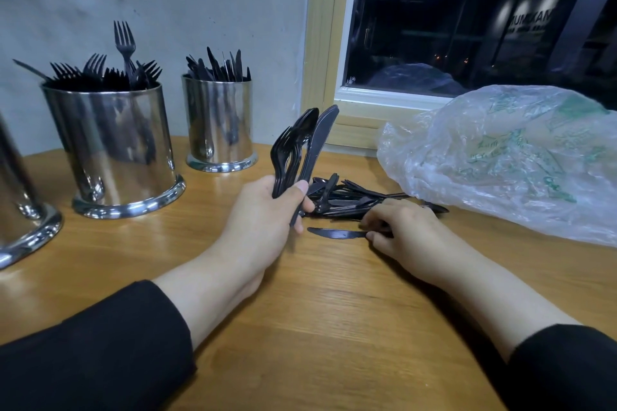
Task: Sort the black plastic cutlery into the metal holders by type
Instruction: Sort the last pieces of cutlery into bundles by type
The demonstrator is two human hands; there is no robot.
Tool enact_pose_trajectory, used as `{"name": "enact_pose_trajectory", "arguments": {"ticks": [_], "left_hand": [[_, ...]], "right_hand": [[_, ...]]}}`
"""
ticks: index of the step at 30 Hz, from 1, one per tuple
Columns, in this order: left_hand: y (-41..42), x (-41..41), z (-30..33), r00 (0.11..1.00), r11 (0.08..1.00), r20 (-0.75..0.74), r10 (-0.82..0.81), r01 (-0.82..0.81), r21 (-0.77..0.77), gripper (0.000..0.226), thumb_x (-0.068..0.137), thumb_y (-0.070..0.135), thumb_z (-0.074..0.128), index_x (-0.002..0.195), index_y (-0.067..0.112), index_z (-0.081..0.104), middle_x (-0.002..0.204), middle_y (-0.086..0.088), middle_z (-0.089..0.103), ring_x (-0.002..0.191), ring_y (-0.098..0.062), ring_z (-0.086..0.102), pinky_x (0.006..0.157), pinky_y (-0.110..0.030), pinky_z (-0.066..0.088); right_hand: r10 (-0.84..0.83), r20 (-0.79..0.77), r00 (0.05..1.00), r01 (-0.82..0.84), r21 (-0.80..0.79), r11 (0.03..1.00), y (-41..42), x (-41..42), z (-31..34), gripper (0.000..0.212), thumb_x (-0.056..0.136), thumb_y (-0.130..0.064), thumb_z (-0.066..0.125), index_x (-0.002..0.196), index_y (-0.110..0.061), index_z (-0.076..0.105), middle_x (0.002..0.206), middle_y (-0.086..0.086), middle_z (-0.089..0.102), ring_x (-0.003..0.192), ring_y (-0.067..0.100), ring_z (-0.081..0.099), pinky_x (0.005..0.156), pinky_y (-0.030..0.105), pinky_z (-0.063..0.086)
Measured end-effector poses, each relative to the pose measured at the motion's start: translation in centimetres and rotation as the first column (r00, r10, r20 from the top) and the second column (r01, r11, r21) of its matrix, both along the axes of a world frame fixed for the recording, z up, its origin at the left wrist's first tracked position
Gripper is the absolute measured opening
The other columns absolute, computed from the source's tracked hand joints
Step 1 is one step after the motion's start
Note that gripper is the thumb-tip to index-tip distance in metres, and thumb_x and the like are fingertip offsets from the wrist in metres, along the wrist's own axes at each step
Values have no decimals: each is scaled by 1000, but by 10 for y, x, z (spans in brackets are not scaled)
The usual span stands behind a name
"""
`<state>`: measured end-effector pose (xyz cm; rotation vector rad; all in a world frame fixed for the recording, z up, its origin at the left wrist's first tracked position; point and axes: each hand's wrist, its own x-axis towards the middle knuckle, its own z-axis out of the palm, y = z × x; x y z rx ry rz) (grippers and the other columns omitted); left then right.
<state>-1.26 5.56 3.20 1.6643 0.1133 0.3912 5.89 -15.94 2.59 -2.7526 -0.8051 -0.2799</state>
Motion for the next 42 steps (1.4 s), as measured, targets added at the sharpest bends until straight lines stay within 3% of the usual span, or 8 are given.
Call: {"name": "enact_pose_trajectory", "arguments": {"ticks": [6,15,17,20,24,29,37,42], "left_hand": [[0,0,1,1000,1000,-6,4,-4,3,32,105,32,56,94,5,68,56,5,58,45,-4,45,54,-29,31],[-2,-1,1,1000,1000,16,3,-3,-18,31,105,29,55,95,3,68,58,4,60,43,-3,46,50,-22,33],[-4,-3,3,1000,999,20,-7,8,-44,26,106,25,54,97,3,66,63,3,63,40,-3,47,45,-15,34],[-7,-5,4,999,996,29,-35,37,-80,22,106,23,55,98,5,66,72,-7,67,38,-3,48,40,-8,32],[-12,-7,4,995,989,27,-94,97,-110,22,106,21,55,101,2,65,86,-20,72,38,-3,53,39,-9,33],[-13,-10,6,986,973,49,-160,166,-161,20,105,17,56,105,3,70,90,-21,75,55,-15,66,39,-9,35],[-8,-9,9,972,947,48,-230,235,-219,20,105,15,54,97,0,66,66,-4,67,32,-3,44,37,-10,32],[15,1,10,963,942,9,-268,264,-207,27,106,23,54,92,3,66,60,-10,54,35,-4,37,37,-14,25]], "right_hand": [[-7,-168,986,20,76,997,-1,-4,4,13,93,-27,65,102,-34,70,86,-16,60,81,4,57,75,23,47],[-20,-314,949,97,229,969,0,-17,13,7,86,-22,68,79,-20,67,68,-11,66,57,6,51,60,26,44],[59,-300,952,86,448,890,-4,-20,19,13,91,-19,65,79,-13,67,63,-9,62,56,7,48,58,22,38],[201,-279,939,99,779,619,-1,-22,26,22,93,-26,67,77,-11,65,62,-1,52,61,16,43,66,25,35],[351,-270,896,111,905,411,27,-29,27,20,89,-29,67,72,-19,68,66,3,54,66,20,46,69,37,38],[327,-275,904,131,907,401,53,-33,30,20,98,-15,62,84,-4,70,71,6,65,68,19,56,69,35,45],[261,-266,928,88,837,540,66,-30,48,21,96,-20,66,84,-3,68,56,4,59,53,11,51,59,20,47],[297,-239,924,60,860,507,84,-9,64,16,99,-30,60,102,-20,72,65,-4,60,61,14,51,64,28,44]]}}
